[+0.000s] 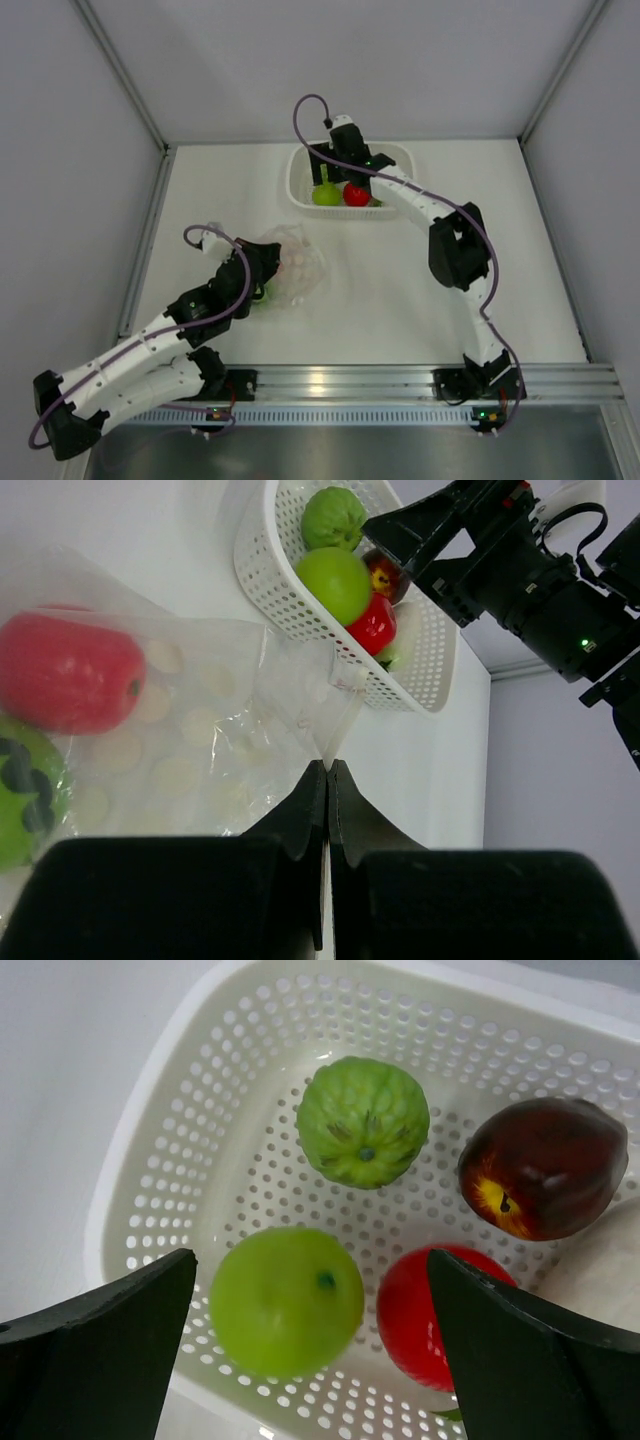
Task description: Open the zip-top bag and remove the fake food
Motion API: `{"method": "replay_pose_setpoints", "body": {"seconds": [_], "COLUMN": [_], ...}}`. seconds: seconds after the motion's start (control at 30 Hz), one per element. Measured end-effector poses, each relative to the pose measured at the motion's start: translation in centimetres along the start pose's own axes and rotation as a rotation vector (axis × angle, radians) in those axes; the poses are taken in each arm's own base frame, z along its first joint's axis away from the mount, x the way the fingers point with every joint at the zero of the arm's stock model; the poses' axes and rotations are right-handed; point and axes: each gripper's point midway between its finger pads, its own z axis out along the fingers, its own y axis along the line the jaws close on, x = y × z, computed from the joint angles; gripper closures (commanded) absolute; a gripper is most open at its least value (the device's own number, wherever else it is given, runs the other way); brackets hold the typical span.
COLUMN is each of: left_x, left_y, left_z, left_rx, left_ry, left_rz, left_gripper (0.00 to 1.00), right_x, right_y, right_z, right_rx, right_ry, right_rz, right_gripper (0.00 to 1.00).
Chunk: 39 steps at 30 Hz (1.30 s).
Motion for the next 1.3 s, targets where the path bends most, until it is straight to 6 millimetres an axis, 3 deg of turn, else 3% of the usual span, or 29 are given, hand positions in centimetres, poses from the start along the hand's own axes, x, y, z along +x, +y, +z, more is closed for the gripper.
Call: {"method": "replay_pose_setpoints", "body": {"seconds": [0.17,0.27,0.33,0.37,0.47,0.63,0.7,0.8,0.93,1.07,1.3], "left_x": [0.0,0.0,-0.1,-0.2,-0.4,-0.2,0.0,0.2,0.5,0.8,1.1], "left_y": [-0.6,-1.3,-2.0,-2.4,-3.3,-3.9,-4.1,-4.2,-4.3,-4.5,-4.6], "left_z": [0.3,0.5,0.5,0.5,0.6,0.9,1.0,1.2,1.2,1.1,0.8], "left_rx": [-0.007,-0.006,0.0,0.004,0.013,0.008,0.005,0.001,0.002,0.007,0.016], "left_ry": [0.003,0.007,0.009,0.011,0.01,0.012,0.017,0.026,0.039,0.058,0.08], "left_rz": [0.017,0.02,0.015,0.01,-0.011,-0.047,-0.061,-0.081,-0.104,-0.12,-0.14], "left_gripper": [1.0,0.99,0.99,0.99,1.0,1.0,1.0,1.0,1.0,1.0,1.0], "right_x": [-1.8,-1.8,-1.0,-0.8,-0.4,-1.1,-1.1,0.6,4.5,7.6,12.4], "right_y": [0.3,0.4,0.8,1.1,1.9,4.0,4.8,7.2,11.3,14.6,15.6], "right_z": [-0.7,-2.3,-4.6,-5.7,-10.3,-18.2,-20.6,-23.1,-24.3,-23.4,-19.1], "right_rx": [-0.007,-0.025,-0.09,-0.125,-0.228,-0.384,-0.419,-0.477,-0.524,-0.533,-0.424], "right_ry": [-0.038,-0.038,-0.022,-0.024,-0.03,-0.111,-0.135,-0.129,-0.069,0.002,0.114], "right_rz": [-0.001,0.011,0.044,0.064,0.137,0.214,0.226,0.222,0.202,0.189,0.223], "right_gripper": [0.01,0.01,0.12,0.23,0.37,0.46,0.46,0.46,0.47,0.54,0.59]}}
